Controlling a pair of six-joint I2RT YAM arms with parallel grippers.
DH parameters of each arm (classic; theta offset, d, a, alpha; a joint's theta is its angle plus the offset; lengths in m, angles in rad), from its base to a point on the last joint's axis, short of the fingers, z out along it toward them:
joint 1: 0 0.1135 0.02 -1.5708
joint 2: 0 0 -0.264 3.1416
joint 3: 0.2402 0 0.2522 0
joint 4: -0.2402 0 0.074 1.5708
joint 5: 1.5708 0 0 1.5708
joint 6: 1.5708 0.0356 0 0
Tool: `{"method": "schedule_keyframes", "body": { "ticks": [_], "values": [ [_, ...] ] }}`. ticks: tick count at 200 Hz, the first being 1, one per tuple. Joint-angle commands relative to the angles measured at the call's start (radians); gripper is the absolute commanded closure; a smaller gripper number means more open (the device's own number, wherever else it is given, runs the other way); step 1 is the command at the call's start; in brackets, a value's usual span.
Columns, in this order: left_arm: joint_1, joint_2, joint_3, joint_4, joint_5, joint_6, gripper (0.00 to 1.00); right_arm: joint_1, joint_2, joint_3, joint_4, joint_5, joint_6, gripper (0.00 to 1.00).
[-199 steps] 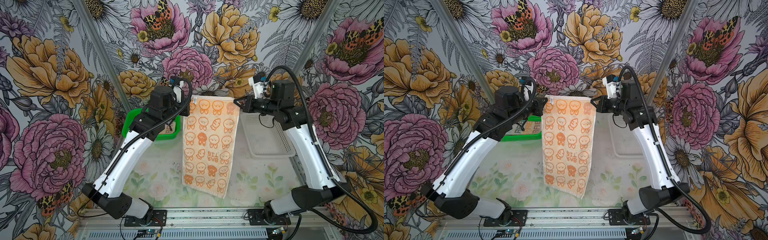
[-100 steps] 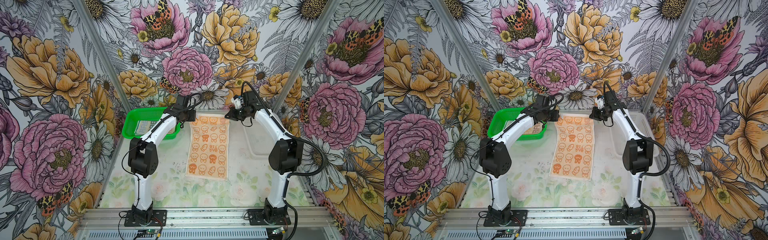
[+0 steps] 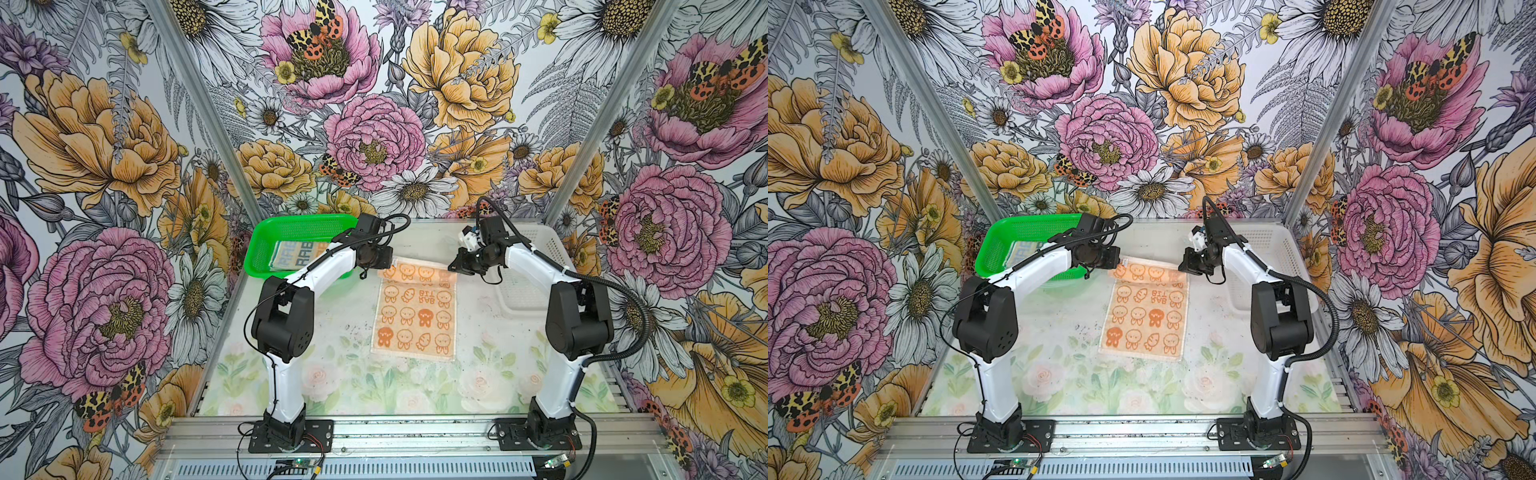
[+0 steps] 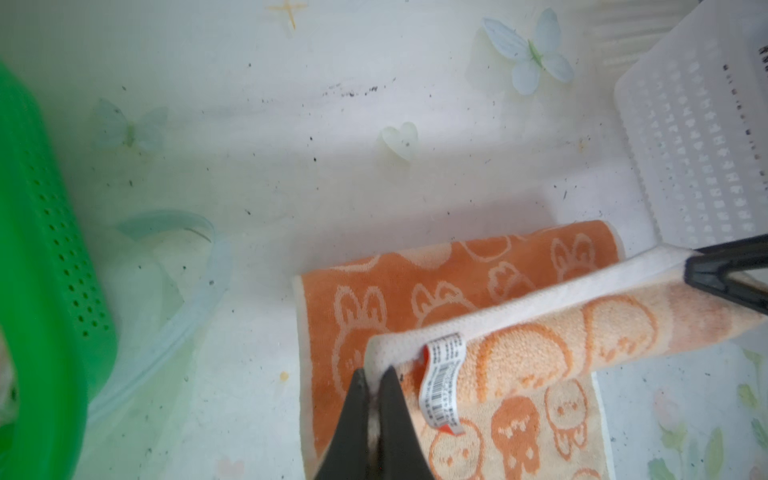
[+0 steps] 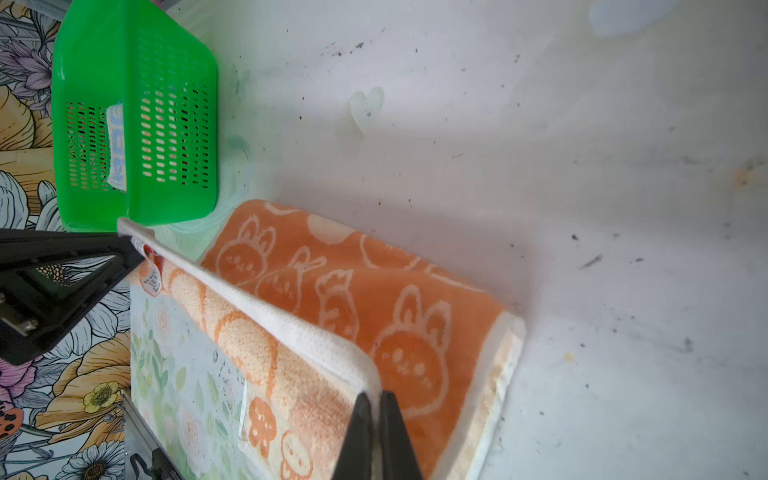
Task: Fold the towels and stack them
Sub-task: 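Lower the held edge toward the robot with both grippers, folding the towel over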
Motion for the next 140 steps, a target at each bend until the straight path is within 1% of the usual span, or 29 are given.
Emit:
{"method": "schedule_keyframes", "body": {
  "ticks": [1,9,12,17,78,102,140],
  "values": [
    [0.020,-0.095,-0.093,0.031,-0.138,-0.044,1.00,-0.020,-0.087,-0.090,0.033,0.087,0.019,1.00],
    [0.015,-0.104,-0.137,0.047,-0.141,-0.057,1.00,-0.018,-0.106,-0.128,0.048,0.090,0.026,1.00],
    [0.013,-0.138,-0.154,0.053,-0.141,-0.061,1.00,-0.016,-0.113,-0.140,0.053,0.087,0.028,1.00],
    [0.010,-0.154,-0.178,0.062,-0.139,-0.067,1.00,-0.014,-0.125,-0.162,0.064,0.085,0.035,1.00],
    [-0.044,-0.248,-0.408,0.120,-0.177,-0.120,1.00,0.041,-0.235,-0.426,0.180,0.092,0.097,1.00],
    [-0.052,-0.270,-0.467,0.143,-0.168,-0.140,1.00,0.042,-0.251,-0.470,0.193,0.097,0.102,1.00],
    [-0.055,-0.315,-0.497,0.142,-0.173,-0.148,1.00,0.044,-0.313,-0.496,0.190,0.097,0.108,1.00]
  ]
}}
